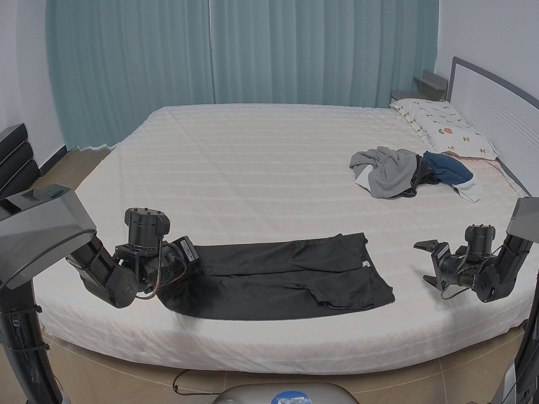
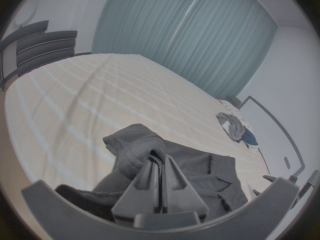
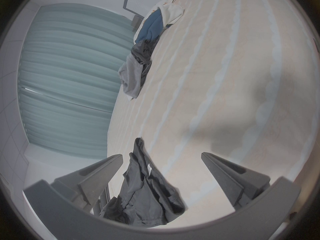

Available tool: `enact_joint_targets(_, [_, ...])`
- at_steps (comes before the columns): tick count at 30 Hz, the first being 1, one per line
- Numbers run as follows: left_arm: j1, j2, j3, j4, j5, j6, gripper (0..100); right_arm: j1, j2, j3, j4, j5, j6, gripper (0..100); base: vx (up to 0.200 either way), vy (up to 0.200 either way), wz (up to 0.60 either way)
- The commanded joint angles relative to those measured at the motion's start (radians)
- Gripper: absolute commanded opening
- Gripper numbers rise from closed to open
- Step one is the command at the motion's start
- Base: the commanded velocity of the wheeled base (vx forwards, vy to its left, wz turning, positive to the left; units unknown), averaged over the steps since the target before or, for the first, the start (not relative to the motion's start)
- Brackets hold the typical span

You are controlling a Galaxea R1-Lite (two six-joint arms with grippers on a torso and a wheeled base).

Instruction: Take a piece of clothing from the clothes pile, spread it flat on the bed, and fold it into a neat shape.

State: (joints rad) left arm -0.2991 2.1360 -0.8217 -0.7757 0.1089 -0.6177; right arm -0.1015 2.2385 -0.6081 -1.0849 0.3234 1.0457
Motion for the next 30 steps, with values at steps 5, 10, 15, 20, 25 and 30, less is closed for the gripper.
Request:
enact_joint_targets(5, [-0.097,-0.033,-0.169,0.170,0.031,-0.002,0,0.000,0.004,-0.004,0.008,0.009,0.017,100,0.000,-0.200,0.00])
enact_joint_targets(10, [-0.150,-0.028,-0.261,0.286,0.032,-0.034,0,0.000,0.000,0.002,0.008,0.009,0.017,100,0.000,-0.200,0.00])
enact_joint_targets(15, [-0.201,-0.008,-0.341,0.375,0.032,-0.047,0,0.002,-0.002,0.004,0.007,0.009,0.017,100,0.000,-0.200,0.00])
enact_joint_targets(20, [-0.230,0.032,-0.410,0.451,0.032,-0.047,0,0.005,-0.008,0.005,0.007,0.009,0.017,100,0.000,-0.200,0.00])
enact_joint_targets(25, [-0.273,0.075,-0.478,0.518,0.032,-0.082,0,0.006,-0.011,0.005,0.007,0.009,0.017,100,0.000,-0.040,0.00])
enact_joint_targets(30, [-0.295,0.148,-0.545,0.526,0.064,-0.097,0,0.011,-0.013,0.007,0.007,0.009,0.016,100,0.000,0.000,0.00])
